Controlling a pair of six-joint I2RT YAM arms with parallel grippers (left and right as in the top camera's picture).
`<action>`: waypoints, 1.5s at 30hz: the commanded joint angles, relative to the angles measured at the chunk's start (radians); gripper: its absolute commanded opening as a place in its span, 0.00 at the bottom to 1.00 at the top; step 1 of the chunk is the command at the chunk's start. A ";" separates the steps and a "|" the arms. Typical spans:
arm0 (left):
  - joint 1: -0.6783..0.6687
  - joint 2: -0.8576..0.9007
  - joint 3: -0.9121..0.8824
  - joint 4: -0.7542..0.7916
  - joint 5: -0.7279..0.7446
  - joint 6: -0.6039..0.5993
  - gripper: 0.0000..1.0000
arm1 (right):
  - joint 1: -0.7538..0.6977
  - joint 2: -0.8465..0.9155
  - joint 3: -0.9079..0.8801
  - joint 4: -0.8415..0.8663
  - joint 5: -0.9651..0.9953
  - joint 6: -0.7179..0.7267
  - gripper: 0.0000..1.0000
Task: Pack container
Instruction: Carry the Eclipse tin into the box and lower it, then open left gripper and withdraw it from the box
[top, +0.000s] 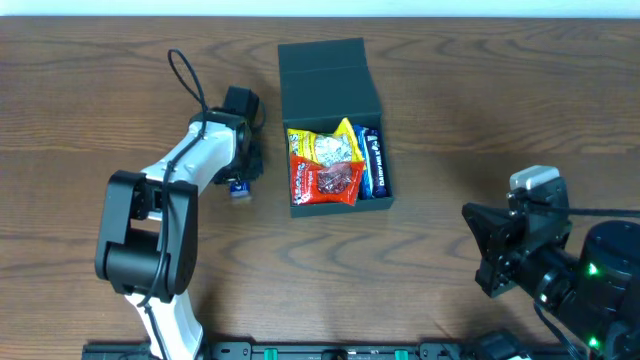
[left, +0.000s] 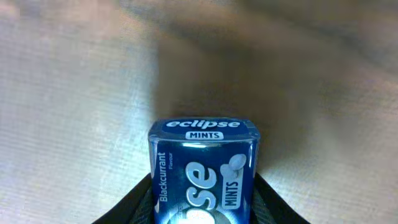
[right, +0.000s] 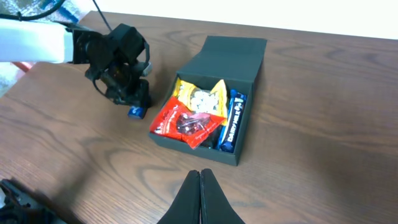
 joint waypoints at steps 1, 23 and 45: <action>-0.005 -0.080 0.059 -0.035 0.001 -0.023 0.06 | -0.010 -0.002 0.000 0.000 -0.004 -0.015 0.01; -0.426 -0.242 0.093 0.147 0.124 -0.293 0.06 | -0.010 -0.002 0.000 0.006 -0.004 -0.015 0.02; -0.498 -0.177 0.093 0.252 0.123 -0.397 0.98 | -0.010 -0.002 0.000 -0.016 -0.004 -0.015 0.02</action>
